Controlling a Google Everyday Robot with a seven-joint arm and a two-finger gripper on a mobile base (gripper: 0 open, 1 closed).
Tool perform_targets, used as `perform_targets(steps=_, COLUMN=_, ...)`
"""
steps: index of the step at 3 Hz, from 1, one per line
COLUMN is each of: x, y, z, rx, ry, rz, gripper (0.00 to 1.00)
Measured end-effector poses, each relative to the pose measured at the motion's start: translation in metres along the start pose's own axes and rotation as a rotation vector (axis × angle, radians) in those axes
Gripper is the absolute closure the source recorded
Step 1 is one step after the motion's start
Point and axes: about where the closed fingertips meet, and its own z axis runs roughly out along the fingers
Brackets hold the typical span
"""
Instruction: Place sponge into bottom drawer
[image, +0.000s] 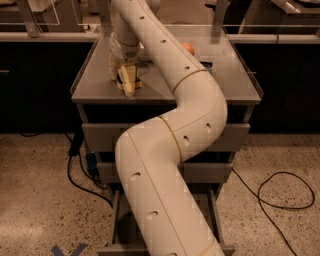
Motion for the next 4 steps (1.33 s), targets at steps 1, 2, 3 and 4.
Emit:
perform_targets(steps=1, x=0.000, y=0.000, z=0.000, rx=0.000, ry=0.000, rz=0.000, gripper=1.00)
perform_targets(steps=2, x=-0.002, y=-0.002, z=-0.008, rx=0.000, ry=0.000, rz=0.000, gripper=1.00)
perform_targets(steps=3, x=-0.007, y=0.002, z=-0.016, rx=0.001, ry=0.000, rz=0.000, gripper=1.00)
perform_targets(steps=4, x=-0.007, y=0.002, z=-0.016, rx=0.001, ry=0.000, rz=0.000, gripper=1.00)
